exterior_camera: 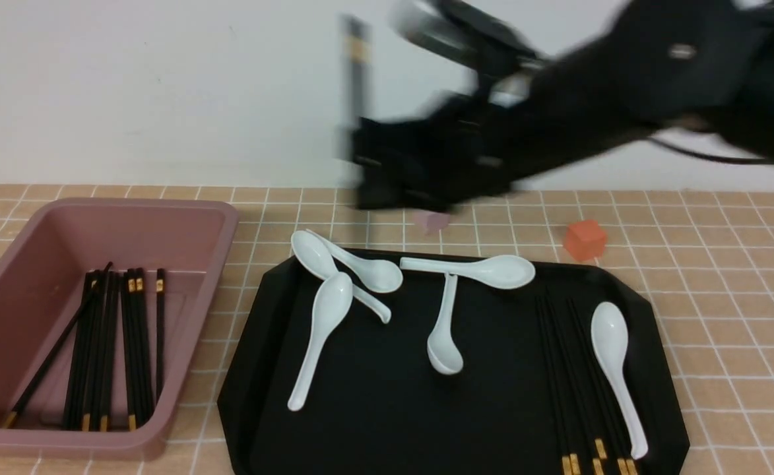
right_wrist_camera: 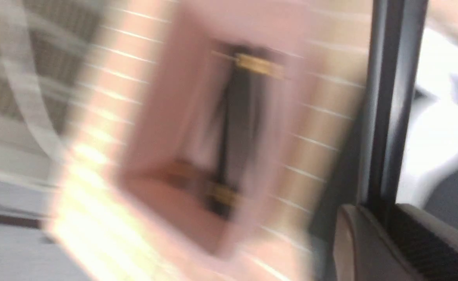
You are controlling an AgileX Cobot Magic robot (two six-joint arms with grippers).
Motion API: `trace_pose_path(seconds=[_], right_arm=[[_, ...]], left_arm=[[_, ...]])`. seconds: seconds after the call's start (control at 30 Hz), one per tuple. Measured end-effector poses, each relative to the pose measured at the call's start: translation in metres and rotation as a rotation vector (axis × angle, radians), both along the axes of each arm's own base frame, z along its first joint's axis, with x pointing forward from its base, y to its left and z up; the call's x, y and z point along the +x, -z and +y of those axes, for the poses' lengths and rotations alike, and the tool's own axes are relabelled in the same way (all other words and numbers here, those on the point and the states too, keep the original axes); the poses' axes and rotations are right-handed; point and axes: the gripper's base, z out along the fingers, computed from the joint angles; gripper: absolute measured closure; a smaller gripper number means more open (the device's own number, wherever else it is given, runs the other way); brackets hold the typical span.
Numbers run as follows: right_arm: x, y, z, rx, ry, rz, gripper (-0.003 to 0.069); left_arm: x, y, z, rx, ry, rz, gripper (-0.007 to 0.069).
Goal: On brown tablecloth take chopsticks from black tray and put them in box.
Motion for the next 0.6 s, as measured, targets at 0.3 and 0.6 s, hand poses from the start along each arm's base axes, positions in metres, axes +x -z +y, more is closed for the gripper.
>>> trace_pose_path(seconds=[0.3, 0.6], right_arm=[[0.005, 0.088, 0.132, 0.182, 0.027, -0.045, 0.0548], [0.021, 0.159, 0.178, 0.152, 0.056, -0.024, 0.0548]], left_arm=[[0.000, 0.000, 0.000, 0.000, 0.000, 0.000, 0.0386], [0.000, 0.000, 0.000, 0.000, 0.000, 0.000, 0.0386]])
